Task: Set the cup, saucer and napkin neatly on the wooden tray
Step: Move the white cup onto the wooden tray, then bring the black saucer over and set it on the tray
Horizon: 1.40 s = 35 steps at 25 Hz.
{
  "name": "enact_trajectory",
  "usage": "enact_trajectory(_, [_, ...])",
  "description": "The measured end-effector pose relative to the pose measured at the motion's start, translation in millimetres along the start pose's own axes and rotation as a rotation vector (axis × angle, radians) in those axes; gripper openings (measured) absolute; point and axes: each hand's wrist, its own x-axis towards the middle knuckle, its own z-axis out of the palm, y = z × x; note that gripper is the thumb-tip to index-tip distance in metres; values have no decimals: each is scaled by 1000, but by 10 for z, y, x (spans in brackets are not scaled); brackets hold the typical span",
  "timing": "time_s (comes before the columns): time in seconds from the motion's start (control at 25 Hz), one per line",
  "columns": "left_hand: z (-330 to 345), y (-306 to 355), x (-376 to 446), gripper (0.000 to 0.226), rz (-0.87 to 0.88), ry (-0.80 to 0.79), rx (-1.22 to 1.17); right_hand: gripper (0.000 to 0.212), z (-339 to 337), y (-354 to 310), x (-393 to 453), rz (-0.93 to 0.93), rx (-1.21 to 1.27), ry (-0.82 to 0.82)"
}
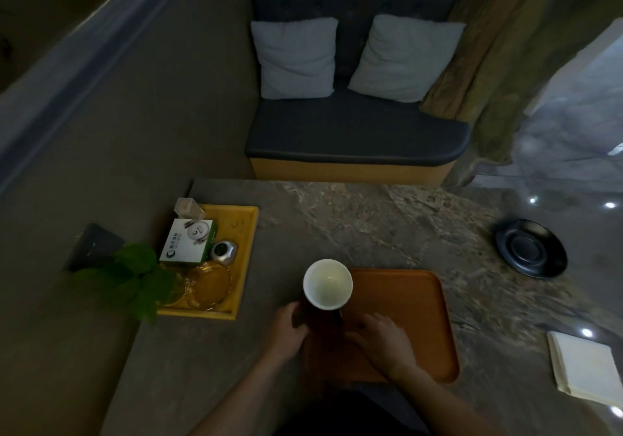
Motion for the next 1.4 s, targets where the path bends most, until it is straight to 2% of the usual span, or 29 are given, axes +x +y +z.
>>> enact_trajectory(0.12, [161,-112,-247,43,54,39,35,37,-85,215,-189,-10,-157,-56])
enact_trajectory(0.32, [512,-26,-616,44,141,23,209,39,-331,640,-672,2,-260,-71])
enact_trajectory(0.56, [1053,379,-926,50,291,-39,383,40,-583,1363,-1359,51,-212,-33])
enact_trajectory(0.96, [1868,1138,-1129,52,466,-198,609,31,-913,2535,-2339,169,-118,139])
enact_trajectory(1.24, [2228,1681,-978,48,675,-253,864,34,-1126,3006,-2571,261,-105,183])
enact_trajectory(1.4, [2325,1944,-819,48,739,-240,955,33,-1273,3191,-2516,292,-114,233])
